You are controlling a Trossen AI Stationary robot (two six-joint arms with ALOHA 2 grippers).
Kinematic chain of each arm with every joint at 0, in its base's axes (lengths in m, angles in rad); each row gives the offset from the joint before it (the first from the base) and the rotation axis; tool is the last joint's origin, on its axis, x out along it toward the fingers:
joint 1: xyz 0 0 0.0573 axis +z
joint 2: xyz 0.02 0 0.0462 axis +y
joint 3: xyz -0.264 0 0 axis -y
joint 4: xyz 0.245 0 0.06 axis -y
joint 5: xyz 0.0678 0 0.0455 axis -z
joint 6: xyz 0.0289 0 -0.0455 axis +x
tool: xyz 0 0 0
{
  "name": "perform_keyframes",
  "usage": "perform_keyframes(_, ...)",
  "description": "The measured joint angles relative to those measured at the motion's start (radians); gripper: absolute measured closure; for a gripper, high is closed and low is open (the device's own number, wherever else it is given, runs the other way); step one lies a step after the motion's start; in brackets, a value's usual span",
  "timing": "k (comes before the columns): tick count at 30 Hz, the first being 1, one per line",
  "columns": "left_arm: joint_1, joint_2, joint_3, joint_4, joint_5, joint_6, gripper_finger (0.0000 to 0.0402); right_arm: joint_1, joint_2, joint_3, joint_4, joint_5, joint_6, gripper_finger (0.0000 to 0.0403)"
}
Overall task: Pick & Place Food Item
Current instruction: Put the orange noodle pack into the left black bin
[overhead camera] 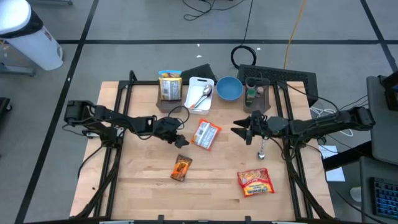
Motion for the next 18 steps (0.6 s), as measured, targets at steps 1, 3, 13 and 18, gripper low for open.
perform_keyframes(1,0.002,0.000,-0.002,-0.003,0.000,-0.005,0.0147,0.000,0.000,-0.001,-0.003,-0.001,-0.003,0.0140)
perform_keyframes(3,0.007,0.007,-0.001,0.006,-0.001,-0.004,0.0147,0.000,0.006,-0.002,0.019,0.000,-0.009,0.0140)
perform_keyframes(13,0.029,0.071,0.000,0.107,0.036,-0.016,0.0147,0.000,0.016,-0.002,0.037,0.000,-0.021,0.0140)
perform_keyframes(18,0.029,0.113,-0.001,0.150,0.047,-0.037,0.0147,0.000,0.016,-0.002,0.038,0.000,-0.015,0.0140)
